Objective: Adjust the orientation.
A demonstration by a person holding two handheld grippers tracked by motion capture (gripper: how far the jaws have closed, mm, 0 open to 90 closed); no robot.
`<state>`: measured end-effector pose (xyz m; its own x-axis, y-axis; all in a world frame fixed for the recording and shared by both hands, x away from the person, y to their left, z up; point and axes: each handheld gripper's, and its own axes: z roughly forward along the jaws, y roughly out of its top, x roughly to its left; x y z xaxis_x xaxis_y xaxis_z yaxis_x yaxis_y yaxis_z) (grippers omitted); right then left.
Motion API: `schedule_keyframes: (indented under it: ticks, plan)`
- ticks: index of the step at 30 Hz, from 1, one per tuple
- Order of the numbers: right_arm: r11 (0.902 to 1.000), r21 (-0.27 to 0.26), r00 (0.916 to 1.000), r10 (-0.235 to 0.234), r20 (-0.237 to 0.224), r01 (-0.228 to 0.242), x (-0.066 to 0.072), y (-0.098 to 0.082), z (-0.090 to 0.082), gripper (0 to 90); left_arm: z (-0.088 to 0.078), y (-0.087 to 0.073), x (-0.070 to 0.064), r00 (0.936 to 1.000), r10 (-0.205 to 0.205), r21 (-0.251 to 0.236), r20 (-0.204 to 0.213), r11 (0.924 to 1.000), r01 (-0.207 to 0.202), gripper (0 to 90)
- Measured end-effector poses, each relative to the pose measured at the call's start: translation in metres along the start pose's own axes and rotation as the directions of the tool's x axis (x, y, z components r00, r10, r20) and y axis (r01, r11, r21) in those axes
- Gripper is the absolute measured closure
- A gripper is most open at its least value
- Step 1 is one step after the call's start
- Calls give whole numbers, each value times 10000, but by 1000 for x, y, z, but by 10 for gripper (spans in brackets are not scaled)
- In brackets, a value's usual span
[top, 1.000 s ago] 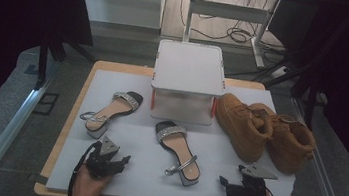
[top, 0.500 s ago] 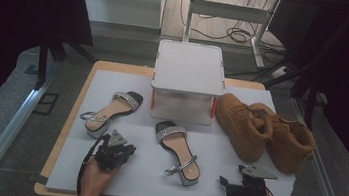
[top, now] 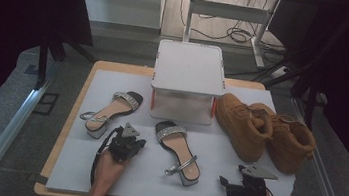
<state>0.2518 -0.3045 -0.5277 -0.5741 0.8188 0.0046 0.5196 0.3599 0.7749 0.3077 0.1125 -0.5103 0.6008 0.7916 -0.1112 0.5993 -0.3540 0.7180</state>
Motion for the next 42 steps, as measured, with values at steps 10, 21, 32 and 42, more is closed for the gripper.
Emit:
schedule_keyframes:
  ticks: [10, 21, 32, 42]
  plan:
    - [10000, -5, 10000, 7, -4, -7, 0, 0, 0, 146, 23, 14, -7, 9995, 313, 234, -51, 9992, -312, 897]
    - [10000, -7, 10000, 1, -13, -1, 0, 0, 0, 147, 37, 25, -10, 9995, 160, 314, -276, 9994, -151, 897]
    - [10000, -7, 10000, -1, -8, 1, 0, 0, 0, 147, 46, 33, -13, 9999, 59, 318, -127, 9995, -55, 899]
    - [10000, -12, 10000, -7, -12, 7, 0, 0, 0, 147, 57, 42, -19, 9994, 187, 236, 299, 9995, -194, 899]
